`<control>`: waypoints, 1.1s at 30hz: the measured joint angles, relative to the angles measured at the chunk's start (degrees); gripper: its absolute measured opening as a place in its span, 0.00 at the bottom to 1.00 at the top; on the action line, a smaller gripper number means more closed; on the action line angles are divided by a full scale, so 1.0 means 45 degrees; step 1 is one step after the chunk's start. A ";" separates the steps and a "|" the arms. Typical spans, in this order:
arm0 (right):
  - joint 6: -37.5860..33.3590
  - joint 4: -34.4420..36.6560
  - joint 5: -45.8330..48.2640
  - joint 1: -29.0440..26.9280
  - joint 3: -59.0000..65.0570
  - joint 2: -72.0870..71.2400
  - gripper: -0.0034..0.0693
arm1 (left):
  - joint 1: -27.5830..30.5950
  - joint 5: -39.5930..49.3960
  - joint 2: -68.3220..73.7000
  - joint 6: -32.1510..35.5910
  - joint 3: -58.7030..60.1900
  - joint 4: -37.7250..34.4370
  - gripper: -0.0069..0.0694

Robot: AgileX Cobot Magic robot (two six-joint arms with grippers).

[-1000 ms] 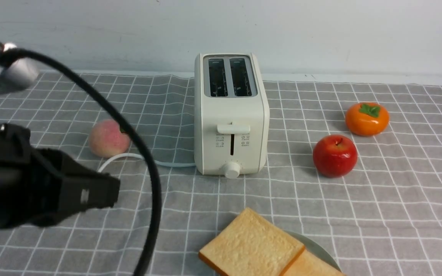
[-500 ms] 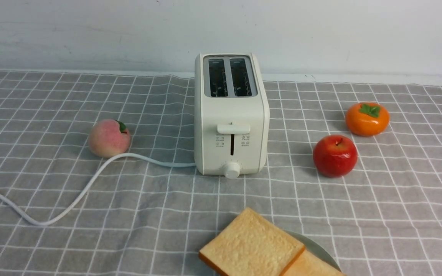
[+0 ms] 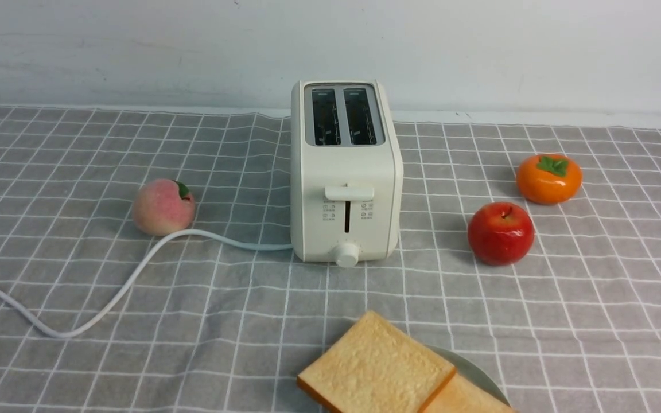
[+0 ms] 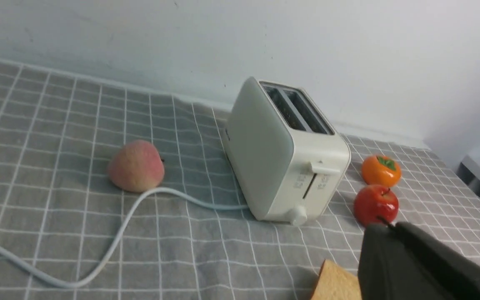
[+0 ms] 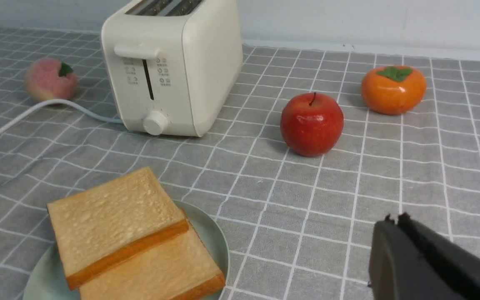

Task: Take toasted bread from bread machine on grey coffee table place on plate.

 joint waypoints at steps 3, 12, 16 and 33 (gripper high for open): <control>0.0000 0.0000 -0.0014 0.0000 0.0023 0.0000 0.03 | 0.0000 0.0002 0.0000 0.0000 0.0000 0.0083 0.07; 0.0000 0.0000 -0.0014 0.0000 0.0023 0.0000 0.05 | 0.0000 0.0058 0.0000 -0.0028 0.0000 0.0133 0.07; 0.0000 0.0000 -0.0014 0.0000 0.0023 0.0000 0.05 | 0.0000 -0.0057 0.0000 -0.0028 0.0118 0.0133 0.07; 0.0000 0.0000 -0.0014 0.0000 0.0023 0.0000 0.07 | 0.2813 -0.5477 -0.2531 -0.0028 0.8035 0.1181 0.07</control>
